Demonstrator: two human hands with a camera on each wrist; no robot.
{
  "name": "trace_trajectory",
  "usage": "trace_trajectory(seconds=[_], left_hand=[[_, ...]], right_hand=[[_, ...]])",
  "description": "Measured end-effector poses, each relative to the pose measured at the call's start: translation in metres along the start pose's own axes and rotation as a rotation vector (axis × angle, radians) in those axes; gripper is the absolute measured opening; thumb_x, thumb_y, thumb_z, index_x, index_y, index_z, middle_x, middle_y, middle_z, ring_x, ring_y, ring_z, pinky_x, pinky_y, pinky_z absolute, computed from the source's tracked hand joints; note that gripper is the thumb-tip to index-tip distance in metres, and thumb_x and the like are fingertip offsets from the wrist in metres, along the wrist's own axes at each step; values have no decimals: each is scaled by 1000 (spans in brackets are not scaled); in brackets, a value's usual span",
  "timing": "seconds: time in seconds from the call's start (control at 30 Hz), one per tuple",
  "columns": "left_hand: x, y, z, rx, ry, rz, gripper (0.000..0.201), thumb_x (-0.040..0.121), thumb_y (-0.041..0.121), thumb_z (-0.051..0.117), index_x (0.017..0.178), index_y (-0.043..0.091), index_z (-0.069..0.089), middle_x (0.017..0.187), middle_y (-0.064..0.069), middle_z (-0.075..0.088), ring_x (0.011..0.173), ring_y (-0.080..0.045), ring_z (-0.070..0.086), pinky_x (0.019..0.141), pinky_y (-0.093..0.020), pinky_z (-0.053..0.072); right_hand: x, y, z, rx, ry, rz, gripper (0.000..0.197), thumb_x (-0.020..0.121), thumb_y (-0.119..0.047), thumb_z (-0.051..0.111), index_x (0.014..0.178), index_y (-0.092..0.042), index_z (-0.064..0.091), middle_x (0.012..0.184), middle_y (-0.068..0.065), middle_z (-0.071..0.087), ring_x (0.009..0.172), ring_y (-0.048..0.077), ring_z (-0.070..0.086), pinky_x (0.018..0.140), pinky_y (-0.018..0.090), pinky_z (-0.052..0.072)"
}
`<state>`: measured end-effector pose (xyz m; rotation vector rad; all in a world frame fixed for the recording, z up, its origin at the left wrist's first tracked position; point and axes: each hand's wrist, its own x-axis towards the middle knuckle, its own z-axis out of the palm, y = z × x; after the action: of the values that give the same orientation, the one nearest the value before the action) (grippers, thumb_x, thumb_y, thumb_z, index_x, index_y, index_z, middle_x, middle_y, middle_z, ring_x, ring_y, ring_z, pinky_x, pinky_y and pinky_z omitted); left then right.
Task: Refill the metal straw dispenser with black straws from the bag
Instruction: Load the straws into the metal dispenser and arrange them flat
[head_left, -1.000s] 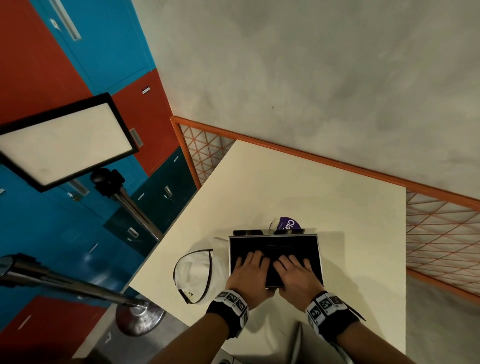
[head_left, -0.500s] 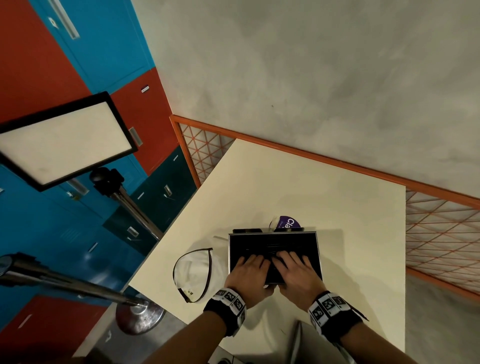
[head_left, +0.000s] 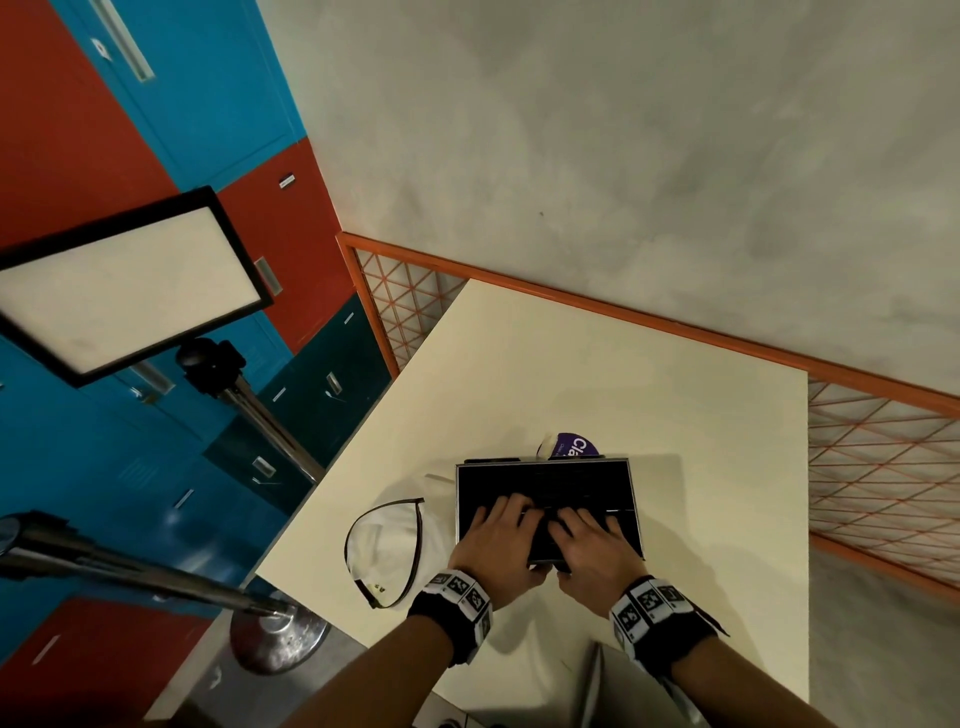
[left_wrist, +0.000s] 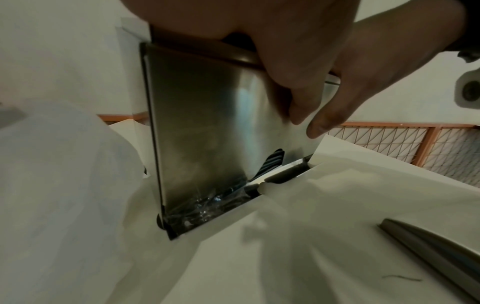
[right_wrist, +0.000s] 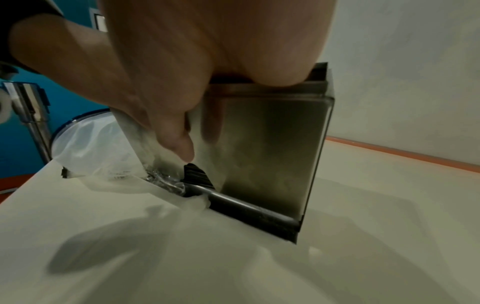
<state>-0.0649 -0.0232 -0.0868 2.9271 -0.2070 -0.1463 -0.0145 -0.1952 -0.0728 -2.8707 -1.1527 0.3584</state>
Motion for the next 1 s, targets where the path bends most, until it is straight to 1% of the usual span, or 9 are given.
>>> trace_trajectory(seconds=[0.07,0.13,0.27,0.33,0.5,0.63,0.73,0.83,1.0], left_hand=[[0,-2,-1,4,23,15,54,79,55,57,123,25,52,125,4,47,115,-21,47,96,-42,43],[-1,-1,-2,-1,12,21,51,81,53,56,123,24,53,123,2,51,115,-23,48,96,-42,42],[-1,-1,-3,-18,-28,3,55,85,53,51,129,20,53,127,-1,56,119,-24,50,100,-40,41],[-2,0,-1,-33,-27,-14,59,84,55,48,132,20,52,128,-1,56,120,-24,51,102,-40,42],[-2,1,3,-58,-22,-59,63,82,58,44,133,20,50,129,-1,54,122,-24,51,103,-42,43],[2,2,3,-56,-36,-94,64,81,58,48,133,20,49,131,-2,54,123,-25,50,103,-43,43],[4,1,2,-64,-59,-94,65,82,57,52,136,21,46,133,-2,52,125,-25,48,104,-44,42],[5,-1,2,-72,-78,-87,71,81,57,53,141,21,42,137,-2,49,128,-25,45,108,-44,40],[2,-3,2,-67,-30,-45,65,81,56,56,136,22,47,135,2,47,125,-23,46,105,-44,42]], right_hand=[[3,0,0,-21,-23,7,58,68,-37,67,123,-21,56,124,-1,56,117,22,52,93,46,43],[5,0,-1,-29,-28,5,56,74,-37,62,127,-21,53,128,-2,53,122,21,48,98,45,39],[7,3,-1,28,-8,17,63,75,-35,59,136,-23,47,135,-6,50,126,20,47,104,44,37],[6,6,0,62,13,5,66,72,-34,61,136,-22,50,135,-5,53,124,20,51,103,43,41],[-1,18,0,135,79,-59,62,68,-35,66,127,-22,56,126,-3,56,115,20,56,95,38,50],[-7,21,-6,136,147,-120,50,69,-38,66,116,-25,59,113,-6,55,103,17,55,86,34,50],[-8,15,-9,80,88,-174,41,73,-42,58,112,-29,55,110,-9,53,105,17,52,84,35,46],[-6,8,-9,36,-35,-171,46,80,-41,53,123,-26,49,123,-6,48,117,20,43,93,41,39],[-3,4,-10,-6,-98,-116,49,81,-38,54,127,-23,46,130,-4,47,125,22,39,96,45,35]])
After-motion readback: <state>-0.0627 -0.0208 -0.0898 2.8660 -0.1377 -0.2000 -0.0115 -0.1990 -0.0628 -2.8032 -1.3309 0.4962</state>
